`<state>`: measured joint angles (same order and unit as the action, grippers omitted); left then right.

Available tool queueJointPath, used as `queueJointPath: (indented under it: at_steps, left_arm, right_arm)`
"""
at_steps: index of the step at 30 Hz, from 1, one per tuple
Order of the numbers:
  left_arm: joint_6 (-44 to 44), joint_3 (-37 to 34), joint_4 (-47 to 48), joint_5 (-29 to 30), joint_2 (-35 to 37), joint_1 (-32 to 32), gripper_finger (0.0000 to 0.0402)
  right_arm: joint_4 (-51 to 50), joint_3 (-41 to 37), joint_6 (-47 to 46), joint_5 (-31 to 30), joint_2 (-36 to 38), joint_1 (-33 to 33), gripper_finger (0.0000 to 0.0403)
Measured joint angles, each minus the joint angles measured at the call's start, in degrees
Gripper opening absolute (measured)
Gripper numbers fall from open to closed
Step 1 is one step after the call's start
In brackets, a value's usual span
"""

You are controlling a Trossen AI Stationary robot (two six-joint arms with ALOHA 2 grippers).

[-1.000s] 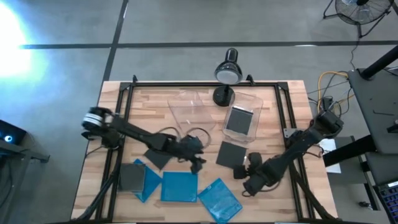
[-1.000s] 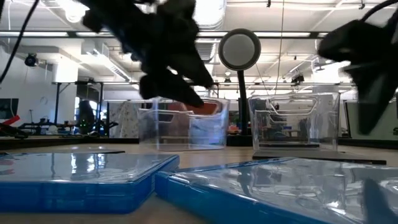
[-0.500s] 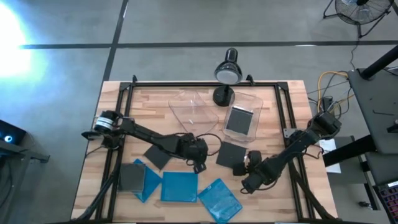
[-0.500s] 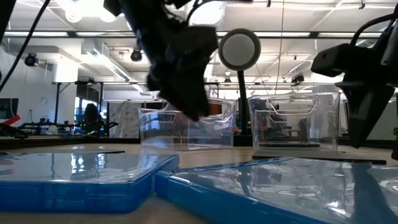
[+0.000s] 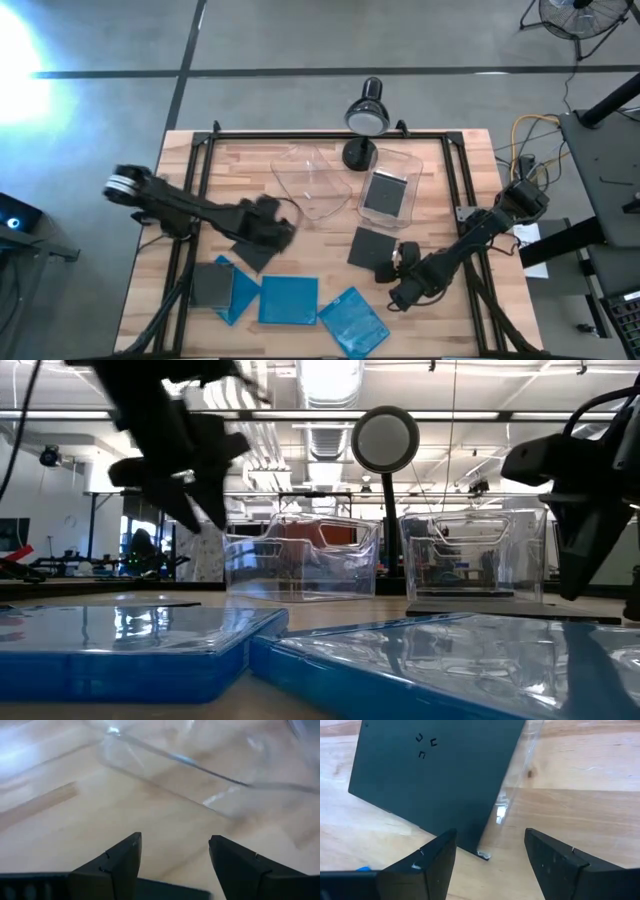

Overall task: Pick & place jewel cases by type
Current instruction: Adjust the left transparent bin

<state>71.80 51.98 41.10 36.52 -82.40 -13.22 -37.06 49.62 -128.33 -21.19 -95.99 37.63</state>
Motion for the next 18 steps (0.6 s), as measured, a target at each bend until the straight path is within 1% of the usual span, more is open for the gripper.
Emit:
queueJointPath:
  at_steps: [2, 5, 7, 9, 11, 13, 16, 18]
  left_arm:
    - [3.35, -5.57, -3.68, 0.28, 5.41, 2.02, 0.0213]
    - [3.53, -13.13, -11.17, -1.74, 11.3, 7.14, 0.0213]
    - [4.48, -17.24, -14.23, -3.41, 13.45, 11.33, 0.0213]
    - [5.49, -20.42, -17.04, -3.78, 15.01, 16.08, 0.0213]
    - [4.48, -22.87, -22.11, -5.39, 15.91, 21.09, 0.0213]
    - [0.23, -24.64, -28.62, -8.99, 15.88, 25.81, 0.0213]
    - [-5.77, -25.07, -36.95, -13.3, 14.3, 31.69, 0.0213]
    - [-7.85, -24.22, -39.21, -14.99, 12.41, 34.88, 0.0213]
  right_arm:
    - [0.26, -0.18, 0.0, -0.04, 0.01, 0.0, 0.0231]
    - [0.44, -0.36, 0.0, -0.04, 0.02, 0.0, 0.0231]
    - [0.46, -0.38, 0.0, -0.07, 0.02, 0.0, 0.0231]
    - [0.56, -0.39, 0.0, -0.07, 0.02, 0.0, 0.0231]
    - [0.75, -0.43, 0.0, -0.07, 0.02, 0.0, 0.0231]
    - [0.92, -0.43, 0.0, -0.07, 0.02, 0.0, 0.0231]
    - [1.18, -0.45, -0.02, -0.07, 0.02, 0.0, 0.0231]
    - [1.22, -0.45, -0.07, -0.04, 0.02, 0.0, 0.0231]
